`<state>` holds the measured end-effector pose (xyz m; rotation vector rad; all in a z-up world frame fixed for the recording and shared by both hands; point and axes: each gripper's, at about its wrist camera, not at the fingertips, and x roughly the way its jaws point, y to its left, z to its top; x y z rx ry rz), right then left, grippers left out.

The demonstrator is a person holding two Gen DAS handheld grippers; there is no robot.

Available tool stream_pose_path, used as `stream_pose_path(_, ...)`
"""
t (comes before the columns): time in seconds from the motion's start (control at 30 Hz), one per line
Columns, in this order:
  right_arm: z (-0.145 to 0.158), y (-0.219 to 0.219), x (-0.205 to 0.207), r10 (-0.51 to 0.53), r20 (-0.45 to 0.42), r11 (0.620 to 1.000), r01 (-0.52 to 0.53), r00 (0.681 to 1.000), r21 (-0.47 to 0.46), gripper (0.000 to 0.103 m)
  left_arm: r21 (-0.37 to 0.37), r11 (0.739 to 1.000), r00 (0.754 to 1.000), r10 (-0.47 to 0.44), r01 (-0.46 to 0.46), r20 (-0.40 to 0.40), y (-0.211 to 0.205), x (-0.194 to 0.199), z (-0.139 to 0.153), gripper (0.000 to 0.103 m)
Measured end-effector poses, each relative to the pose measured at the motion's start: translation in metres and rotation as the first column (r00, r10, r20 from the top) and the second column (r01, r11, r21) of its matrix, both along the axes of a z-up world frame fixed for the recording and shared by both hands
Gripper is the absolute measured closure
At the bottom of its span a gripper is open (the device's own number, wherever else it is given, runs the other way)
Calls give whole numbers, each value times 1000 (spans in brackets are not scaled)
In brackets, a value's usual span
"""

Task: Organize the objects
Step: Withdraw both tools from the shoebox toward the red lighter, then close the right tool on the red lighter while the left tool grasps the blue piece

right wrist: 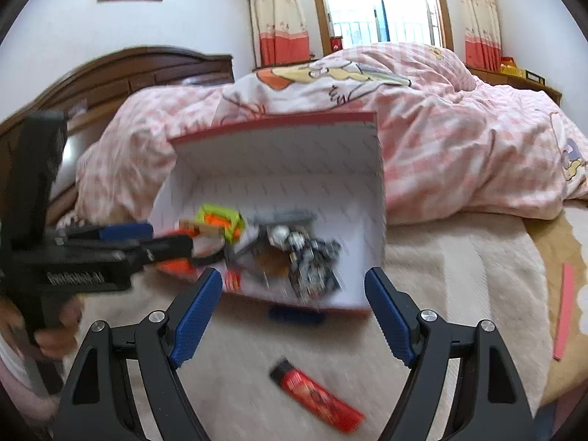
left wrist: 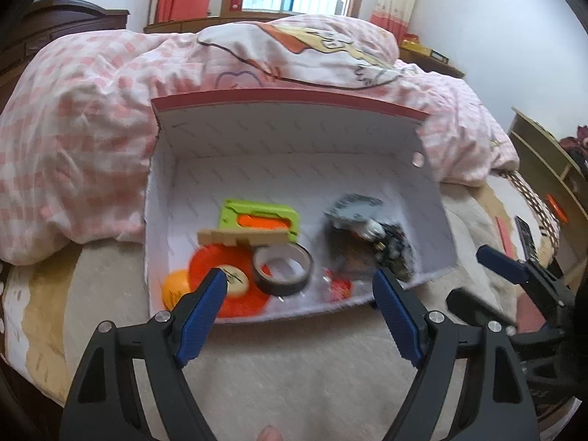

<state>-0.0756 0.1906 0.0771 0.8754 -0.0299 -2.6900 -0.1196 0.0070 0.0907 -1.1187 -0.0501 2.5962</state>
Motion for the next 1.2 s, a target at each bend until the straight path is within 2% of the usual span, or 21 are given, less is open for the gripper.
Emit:
stream_pose_path(0.23, -24, 18, 23, 22, 74, 996, -28, 997, 88, 21, 9, 998, 997, -64, 63, 32, 19, 26, -9, 21)
stream_pose_path(0.37, -33, 36, 25, 1, 114, 996, -11, 994, 85, 21, -8, 996, 994, -91, 92, 66, 34, 32, -23, 21)
stream_pose_path(0.47, -41, 44, 24, 14, 154, 998, -24, 988, 66, 22, 16, 995, 989, -98, 97, 111, 43, 31, -35, 21)
stream_pose_path(0.63, -53, 35, 31, 89, 179, 987, -112, 980, 118, 39, 29, 994, 984, -106, 103, 143, 57, 29, -46, 22)
stream_pose_path(0.9, -66, 16, 21, 180, 186, 963, -212, 966, 168, 52, 27, 998, 987, -52, 48, 150, 50, 29, -50, 22)
stream_pose_path(0.97, -67, 12, 17, 198, 187, 957, -231, 962, 177, 61, 29, 999, 988, -40, 36, 151, 48, 29, -51, 22)
stream_pose_path(1.03, -68, 8, 16, 203, 187, 951, -239, 961, 194, 77, 29, 999, 987, -35, 31, 158, 49, 27, -52, 22)
stream_pose_path(1.07, -68, 8, 17, 193, 186, 950, -231, 963, 210, 81, 28, 999, 986, -34, 30, 162, 51, 27, -53, 22)
stream_pose_path(1.2, -68, 25, 17, 118, 192, 969, -155, 974, 190, 82, 37, 999, 986, -25, 19, 164, 63, 25, -54, 22)
